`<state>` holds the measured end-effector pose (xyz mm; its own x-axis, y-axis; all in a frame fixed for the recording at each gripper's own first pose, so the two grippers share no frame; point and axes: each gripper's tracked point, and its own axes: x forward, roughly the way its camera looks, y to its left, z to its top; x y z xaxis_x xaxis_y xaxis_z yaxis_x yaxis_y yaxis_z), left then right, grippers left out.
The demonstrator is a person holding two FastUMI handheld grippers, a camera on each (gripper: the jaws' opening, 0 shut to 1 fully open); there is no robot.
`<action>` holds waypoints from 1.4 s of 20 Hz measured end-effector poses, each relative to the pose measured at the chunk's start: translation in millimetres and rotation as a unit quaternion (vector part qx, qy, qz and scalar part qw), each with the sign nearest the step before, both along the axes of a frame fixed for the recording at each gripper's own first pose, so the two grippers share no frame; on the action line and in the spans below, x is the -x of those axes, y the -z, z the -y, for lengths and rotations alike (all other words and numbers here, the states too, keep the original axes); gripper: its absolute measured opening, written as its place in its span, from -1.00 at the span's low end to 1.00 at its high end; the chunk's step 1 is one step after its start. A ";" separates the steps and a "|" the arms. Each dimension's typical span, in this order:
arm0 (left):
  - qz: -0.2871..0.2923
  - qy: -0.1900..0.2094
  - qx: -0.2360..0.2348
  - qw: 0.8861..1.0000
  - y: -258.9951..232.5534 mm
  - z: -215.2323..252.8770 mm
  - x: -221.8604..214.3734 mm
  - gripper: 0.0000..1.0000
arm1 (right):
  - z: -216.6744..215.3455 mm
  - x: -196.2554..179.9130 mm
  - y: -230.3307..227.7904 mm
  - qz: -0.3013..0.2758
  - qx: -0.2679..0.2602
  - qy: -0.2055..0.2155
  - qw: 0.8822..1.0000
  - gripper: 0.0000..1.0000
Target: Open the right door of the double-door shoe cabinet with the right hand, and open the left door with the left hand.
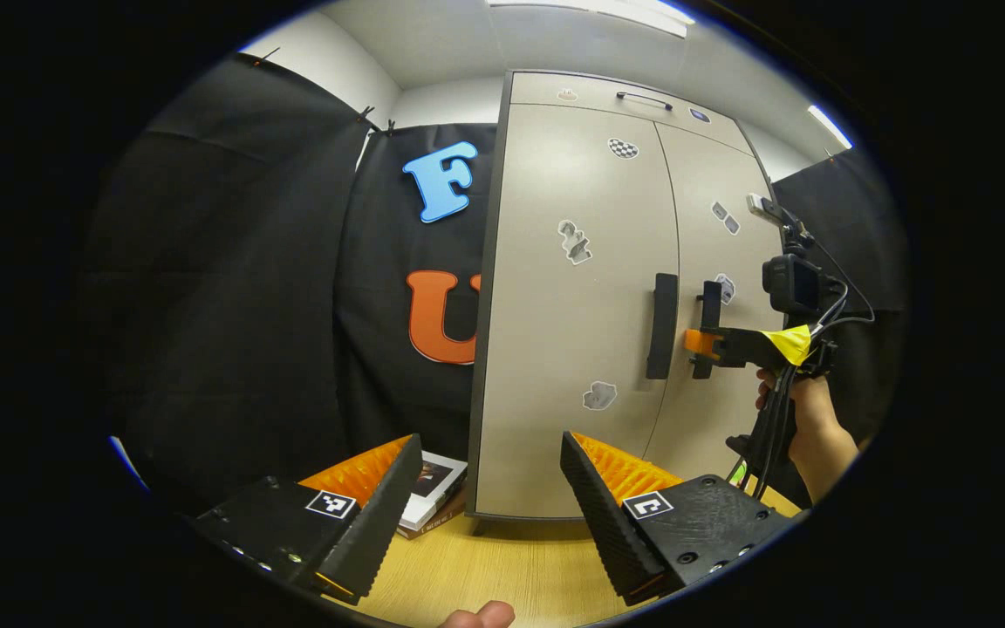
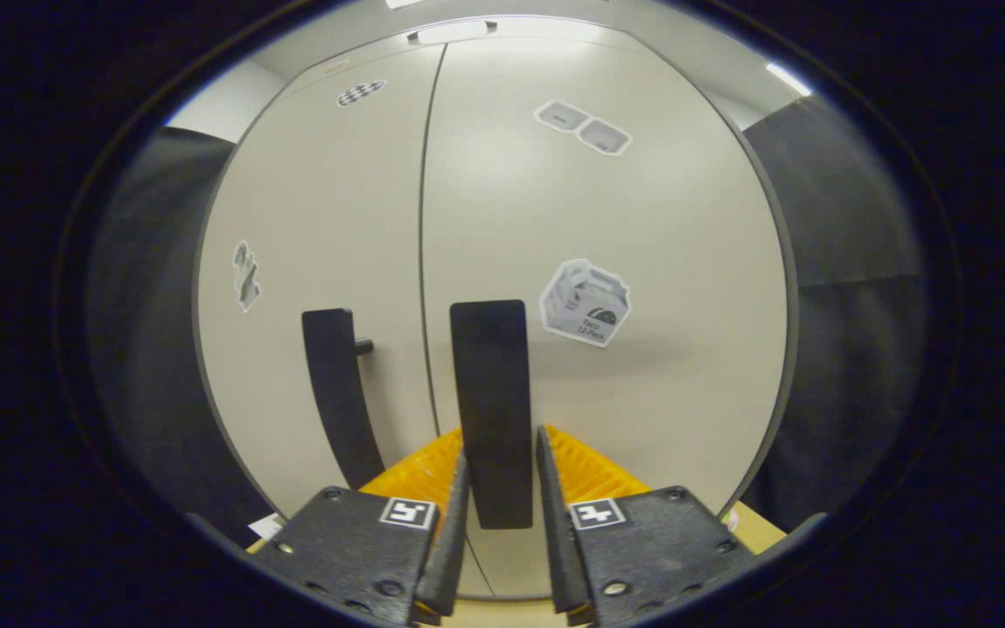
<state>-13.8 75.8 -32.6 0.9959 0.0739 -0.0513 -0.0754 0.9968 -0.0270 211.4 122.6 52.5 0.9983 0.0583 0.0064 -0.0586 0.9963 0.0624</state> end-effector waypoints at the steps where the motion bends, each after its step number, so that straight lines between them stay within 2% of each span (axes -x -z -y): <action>1: 0.000 0.000 0.001 1.000 0.3 -0.3 -0.1 0.91 | -0.6 0.7 0.9 0.003 0.018 0.001 1.000 -0.29; 2: 0.001 0.000 0.001 1.000 0.2 -0.5 -0.3 0.91 | 0.7 0.3 1.0 0.009 0.032 -0.003 0.999 -0.34; 3: 0.003 0.000 0.003 1.000 0.2 -0.6 0.1 0.91 | -0.2 1.0 0.7 0.008 0.018 -0.009 1.000 -0.44; 4: 0.003 0.001 0.006 1.000 0.3 -0.7 -0.3 0.91 | -1.4 -1.1 0.7 0.007 -0.005 -0.015 1.000 -0.67; 6: 0.004 0.004 0.008 1.000 -0.4 0.5 -1.4 0.90 | -0.7 0.0 0.3 0.008 -0.007 -0.017 1.000 -0.82; 11: 0.008 0.001 0.000 1.000 -2.3 2.0 6.1 0.90 | -0.9 4.2 1.1 0.003 0.000 -0.021 1.000 -0.84; 18: 0.012 -0.008 -0.011 1.000 -7.2 6.6 15.2 0.90 | 1.6 23.4 0.9 0.010 0.016 -0.059 0.998 -0.84; 21: 0.013 -0.011 -0.019 1.000 -8.8 11.4 21.0 0.90 | 5.9 25.1 1.8 0.007 0.007 -0.085 0.996 -0.83; 28: 0.020 -0.007 -0.027 0.999 -12.7 26.8 28.2 0.90 | 15.1 35.7 2.2 0.005 0.017 -0.105 0.994 -0.84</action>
<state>-42.0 49.1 -19.9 0.9960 0.0889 -0.0074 -0.0887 0.9958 0.0240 175.7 107.5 50.3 0.9640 0.2657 0.0104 -0.2659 0.9636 0.0268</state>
